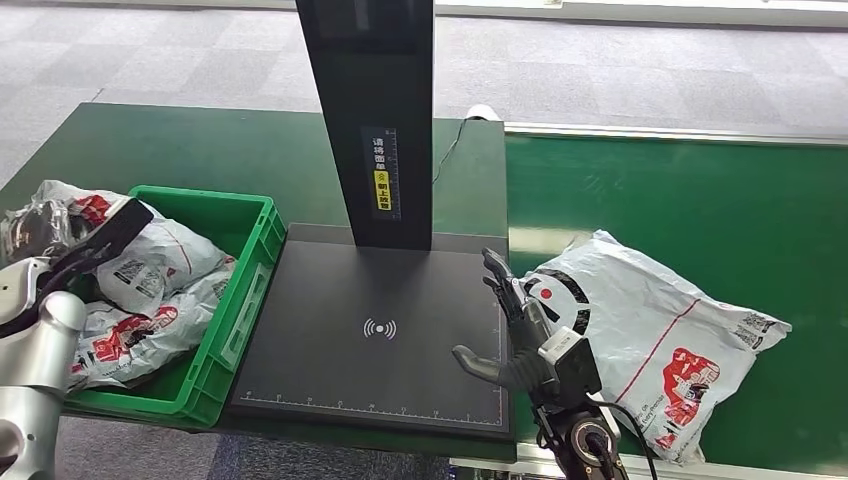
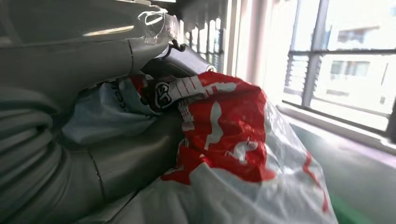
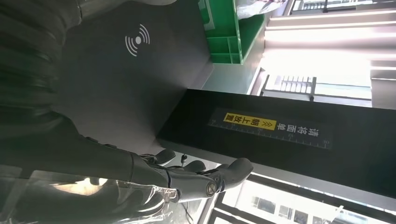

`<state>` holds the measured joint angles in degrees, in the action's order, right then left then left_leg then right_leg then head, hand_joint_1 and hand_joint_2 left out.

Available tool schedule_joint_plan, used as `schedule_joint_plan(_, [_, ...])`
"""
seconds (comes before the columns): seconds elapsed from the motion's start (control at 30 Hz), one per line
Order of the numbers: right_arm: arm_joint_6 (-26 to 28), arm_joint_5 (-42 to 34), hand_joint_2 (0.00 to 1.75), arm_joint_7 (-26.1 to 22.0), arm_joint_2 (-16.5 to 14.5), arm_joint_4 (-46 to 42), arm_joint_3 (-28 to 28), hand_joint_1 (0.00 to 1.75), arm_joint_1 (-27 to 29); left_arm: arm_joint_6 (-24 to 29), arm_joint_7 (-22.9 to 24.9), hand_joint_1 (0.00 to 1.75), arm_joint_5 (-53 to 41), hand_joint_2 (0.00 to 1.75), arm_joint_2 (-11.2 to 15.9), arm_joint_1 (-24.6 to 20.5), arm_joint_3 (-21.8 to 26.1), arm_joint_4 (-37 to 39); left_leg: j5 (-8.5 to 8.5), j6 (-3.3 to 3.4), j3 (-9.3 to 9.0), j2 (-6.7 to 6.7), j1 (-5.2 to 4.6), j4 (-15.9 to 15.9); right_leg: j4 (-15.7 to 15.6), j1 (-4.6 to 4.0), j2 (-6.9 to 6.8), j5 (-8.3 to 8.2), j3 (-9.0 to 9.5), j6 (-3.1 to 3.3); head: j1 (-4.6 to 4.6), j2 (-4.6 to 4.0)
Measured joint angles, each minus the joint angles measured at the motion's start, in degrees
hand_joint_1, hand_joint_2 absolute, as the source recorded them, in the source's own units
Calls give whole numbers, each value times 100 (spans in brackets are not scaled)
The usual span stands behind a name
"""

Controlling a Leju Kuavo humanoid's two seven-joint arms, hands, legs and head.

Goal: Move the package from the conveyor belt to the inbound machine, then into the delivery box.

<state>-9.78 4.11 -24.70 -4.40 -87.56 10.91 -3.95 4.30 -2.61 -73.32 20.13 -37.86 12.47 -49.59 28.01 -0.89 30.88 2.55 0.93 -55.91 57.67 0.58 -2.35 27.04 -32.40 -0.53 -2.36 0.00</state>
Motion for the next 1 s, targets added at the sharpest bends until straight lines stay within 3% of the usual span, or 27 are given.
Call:
schedule_joint_plan(0.03, [-1, 0, 175, -6, 1, 2, 0, 0, 0, -160, -158, 53, 183, 175, -26, 16, -68, 14, 0, 0, 0, 0, 0, 0, 0, 1, 0, 0, 1, 0, -1, 0])
schedule_joint_plan(0.07, [-1, 0, 175, -13, 1, 3, 0, 0, 0, -286, -314, 28, 376, 175, -51, 43, -143, 12, 0, 0, 0, -1, -1, 0, 0, 1, -1, 0, 1, 0, -1, 0])
schedule_joint_plan(0.2, [14, -1, 175, -38, 13, 7, -1, 0, 4, -437, -815, 2, 1237, 175, -122, 394, -535, -444, 0, 0, -1, 2, -1, -1, 0, 2, 1, 0, 1, 0, -1, 0])
schedule_joint_plan(0.53, [69, -62, 175, -61, 90, 7, -7, 0, 16, -207, -820, 0, 1940, 175, -158, 1827, -1655, -2962, 3, 0, 7, 5, -1, 0, -1, 1, 2, 1, -6, 0, -1, 0])
schedule_joint_plan(0.63, [68, -94, 175, -66, 119, 9, -7, 0, 12, 239, -1027, 0, 2313, 175, -197, 2170, -1748, -3593, 3, 0, 6, 10, -1, 0, -1, 1, 6, 1, -6, 0, -2, 0])
schedule_joint_plan(0.83, [184, -132, 175, -68, 141, 68, 6, 0, -85, 1701, -1900, 0, 3750, 175, -635, 2873, -1755, -4755, 5, -1, 7, 9, -1, 1, -1, 1, 5, 1, -5, 0, -1, 0])
schedule_joint_plan(1.0, [458, 2, 175, -67, 143, 189, 17, 0, -253, 1600, -2475, 0, 5081, 175, -1028, 3416, -1819, -5265, 5, -1, 5, 7, -1, 0, -3, 1, 4, 1, -4, 0, -1, 0])
